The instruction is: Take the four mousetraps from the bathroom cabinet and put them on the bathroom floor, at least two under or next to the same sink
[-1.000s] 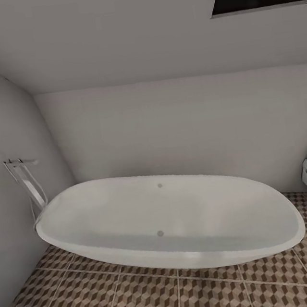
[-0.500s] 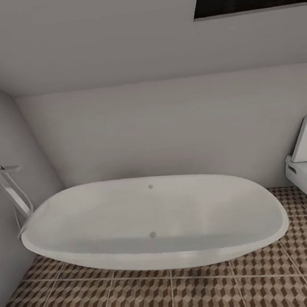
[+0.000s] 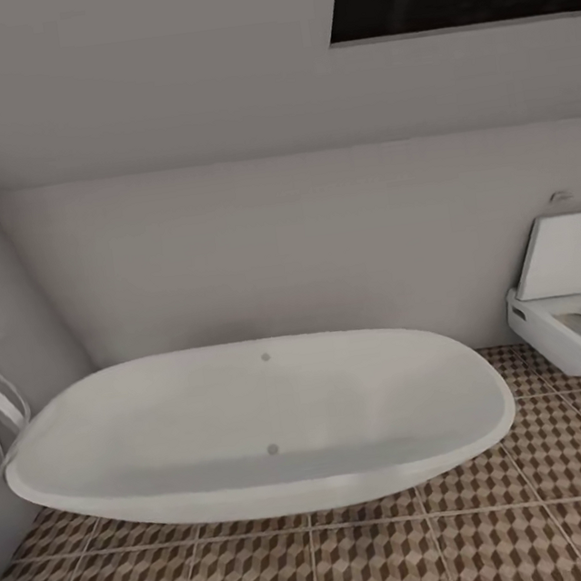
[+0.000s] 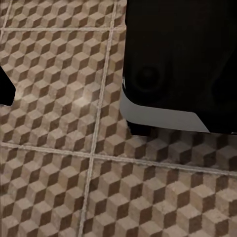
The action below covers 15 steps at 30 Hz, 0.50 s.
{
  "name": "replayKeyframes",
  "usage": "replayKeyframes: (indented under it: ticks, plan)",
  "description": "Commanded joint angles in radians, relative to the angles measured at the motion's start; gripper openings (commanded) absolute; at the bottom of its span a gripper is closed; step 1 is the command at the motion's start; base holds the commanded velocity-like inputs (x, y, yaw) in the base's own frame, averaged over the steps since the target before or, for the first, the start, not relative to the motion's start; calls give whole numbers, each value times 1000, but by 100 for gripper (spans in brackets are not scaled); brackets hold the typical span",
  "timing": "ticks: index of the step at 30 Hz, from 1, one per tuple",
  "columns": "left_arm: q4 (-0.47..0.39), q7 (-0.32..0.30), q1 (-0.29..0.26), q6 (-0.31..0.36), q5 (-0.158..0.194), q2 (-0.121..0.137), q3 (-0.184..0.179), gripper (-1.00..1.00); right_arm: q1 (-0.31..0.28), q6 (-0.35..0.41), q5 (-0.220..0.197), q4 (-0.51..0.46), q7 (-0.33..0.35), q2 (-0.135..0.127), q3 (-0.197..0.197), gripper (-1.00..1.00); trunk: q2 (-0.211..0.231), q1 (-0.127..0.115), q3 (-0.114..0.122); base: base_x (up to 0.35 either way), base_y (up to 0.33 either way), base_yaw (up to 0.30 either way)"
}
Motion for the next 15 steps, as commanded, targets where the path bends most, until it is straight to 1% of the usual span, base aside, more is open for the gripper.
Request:
replayKeyframes:
  ticks: [1, 15]
  plan:
    - [1, 2, -1, 3, 7, 0, -8, 100, -2, -7, 10, 5, -6, 0, -9, 100, -1, 0, -1, 0, 0, -222]
    - [1, 2, -1, 3, 7, 0, -9, 100, -1, -7, 8, 5, -6, 0, -9, 100, -1, 0, 10, 0, 0, -235]
